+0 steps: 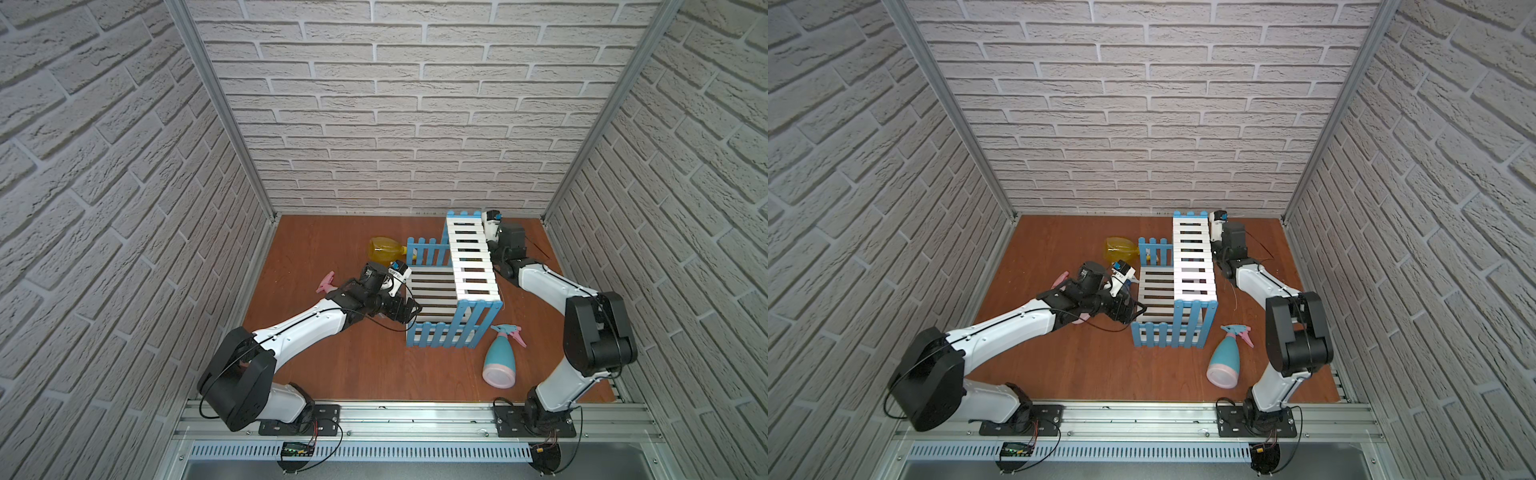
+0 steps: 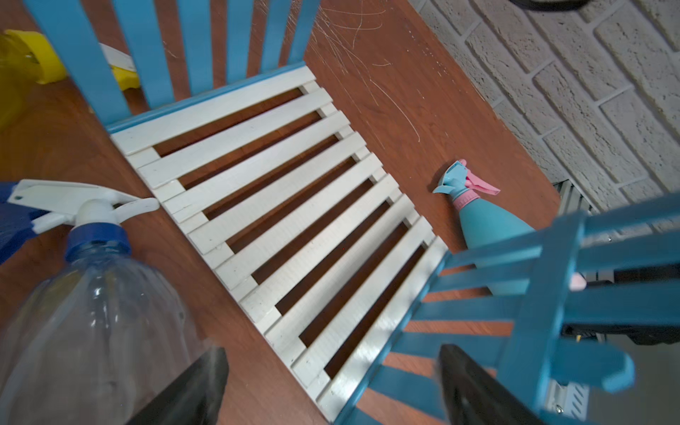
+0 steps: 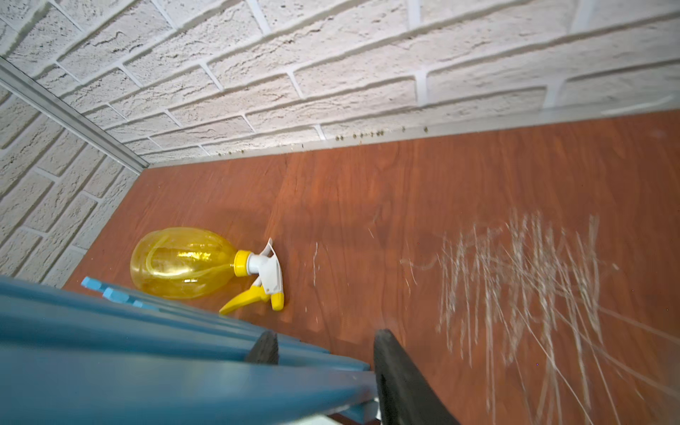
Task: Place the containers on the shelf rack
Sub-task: Adjust the shelf at the center of the board.
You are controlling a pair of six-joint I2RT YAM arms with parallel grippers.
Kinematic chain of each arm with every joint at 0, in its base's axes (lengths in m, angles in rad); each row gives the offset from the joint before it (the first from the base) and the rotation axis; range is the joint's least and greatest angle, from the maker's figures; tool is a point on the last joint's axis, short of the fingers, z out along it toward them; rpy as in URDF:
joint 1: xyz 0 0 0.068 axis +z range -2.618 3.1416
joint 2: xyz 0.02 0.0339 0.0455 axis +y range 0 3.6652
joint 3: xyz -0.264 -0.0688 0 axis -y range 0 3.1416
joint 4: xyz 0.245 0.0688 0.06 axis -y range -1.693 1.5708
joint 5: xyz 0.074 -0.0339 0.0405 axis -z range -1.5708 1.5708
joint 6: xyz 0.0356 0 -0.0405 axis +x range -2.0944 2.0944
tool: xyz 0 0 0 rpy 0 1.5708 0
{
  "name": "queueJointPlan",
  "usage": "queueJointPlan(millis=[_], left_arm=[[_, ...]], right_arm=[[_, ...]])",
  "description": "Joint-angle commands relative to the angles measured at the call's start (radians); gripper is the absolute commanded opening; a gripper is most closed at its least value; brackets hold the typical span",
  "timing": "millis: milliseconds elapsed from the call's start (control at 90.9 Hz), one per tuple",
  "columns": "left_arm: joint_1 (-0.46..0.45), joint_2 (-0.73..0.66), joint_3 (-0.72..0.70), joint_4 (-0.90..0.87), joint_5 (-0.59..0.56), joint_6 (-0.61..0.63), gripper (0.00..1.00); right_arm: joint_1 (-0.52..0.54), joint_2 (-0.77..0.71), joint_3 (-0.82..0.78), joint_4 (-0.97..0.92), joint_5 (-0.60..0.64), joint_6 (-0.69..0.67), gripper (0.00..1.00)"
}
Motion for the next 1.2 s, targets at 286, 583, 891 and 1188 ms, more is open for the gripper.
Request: queueJointPlan(millis=[286,583,891,1188], left_arm=[[-0.074,0.058,0.048,0.143,-0.205,-0.006,0.95],[0.082,-0.055,0.058,0.09,-0.27,0.057,0.98],[0.342,0.033,0.172,0.116,-0.111,0.129,0.98],[0.403,0.36,0.489,0.047,0.078,0.252,0.98]], right_arm=[[0.006,0.257,0.373,-0.116,-0.015,-0.106,0.52],[-0.086,-0.027,0.241,-0.169,0.086,-0.106,0.79],[-0.097,-0.463,0.062,-0.383,0.247,-0.094,0.88],[-0.091,-0.88,-0.019,-0.698,0.086,-0.069,0.85]])
